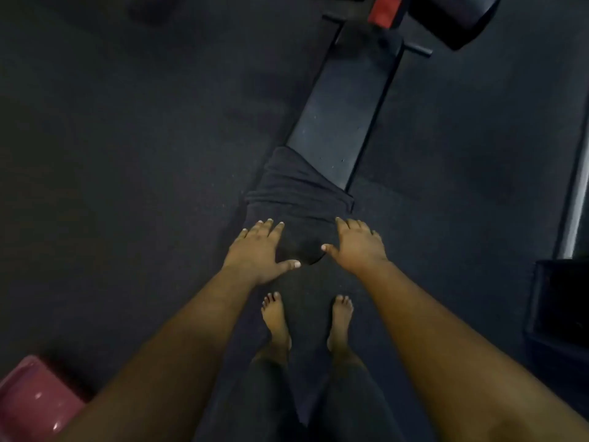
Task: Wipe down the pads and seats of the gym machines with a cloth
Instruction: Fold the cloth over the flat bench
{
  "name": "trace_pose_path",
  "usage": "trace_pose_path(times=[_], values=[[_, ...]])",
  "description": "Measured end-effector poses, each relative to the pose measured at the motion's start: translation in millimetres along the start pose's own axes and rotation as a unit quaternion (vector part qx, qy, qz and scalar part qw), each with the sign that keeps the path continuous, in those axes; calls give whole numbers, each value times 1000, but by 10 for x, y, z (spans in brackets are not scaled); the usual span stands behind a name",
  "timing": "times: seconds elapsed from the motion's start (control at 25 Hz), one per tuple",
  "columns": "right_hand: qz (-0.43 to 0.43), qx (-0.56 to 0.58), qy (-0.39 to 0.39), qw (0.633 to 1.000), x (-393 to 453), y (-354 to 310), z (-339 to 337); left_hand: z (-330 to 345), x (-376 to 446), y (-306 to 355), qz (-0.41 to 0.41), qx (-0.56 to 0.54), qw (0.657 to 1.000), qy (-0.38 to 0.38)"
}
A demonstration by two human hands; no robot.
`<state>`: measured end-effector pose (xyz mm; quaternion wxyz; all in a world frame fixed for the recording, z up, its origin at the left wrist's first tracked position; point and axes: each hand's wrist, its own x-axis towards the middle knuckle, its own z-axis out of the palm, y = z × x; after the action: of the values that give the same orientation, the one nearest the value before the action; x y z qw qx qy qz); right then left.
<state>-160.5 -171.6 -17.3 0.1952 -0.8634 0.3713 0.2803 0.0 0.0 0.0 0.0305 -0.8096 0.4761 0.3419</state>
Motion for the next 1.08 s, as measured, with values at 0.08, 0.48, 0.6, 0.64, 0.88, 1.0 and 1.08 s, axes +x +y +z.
trace_pose_path(times=[0.08, 0.48, 0.6, 0.64, 0.88, 1.0, 1.08], values=[[26, 22, -11, 999, 409, 74, 187, 191, 315, -71, -15, -8, 1000, -18], [188, 186, -17, 964, 1360, 200, 907, 844, 921, -139, -55, -27, 997, -45], [157, 154, -31, 975, 1403, 257, 809, 808, 836, -139, -63, -24, 997, -32], [137, 141, -34, 980, 1399, 243, 759, 795, 822, -148, -68, -23, 997, -31], [14, 182, 16, 983, 762, 26, 182, 372, 341, 9, -90, -29, 995, -18], [-45, 264, 46, 962, 383, -122, -299, 28, -33, 149, -101, -28, 994, -11], [-77, 301, 53, 949, 137, -204, -669, -217, -303, 278, -106, -25, 994, -2]])
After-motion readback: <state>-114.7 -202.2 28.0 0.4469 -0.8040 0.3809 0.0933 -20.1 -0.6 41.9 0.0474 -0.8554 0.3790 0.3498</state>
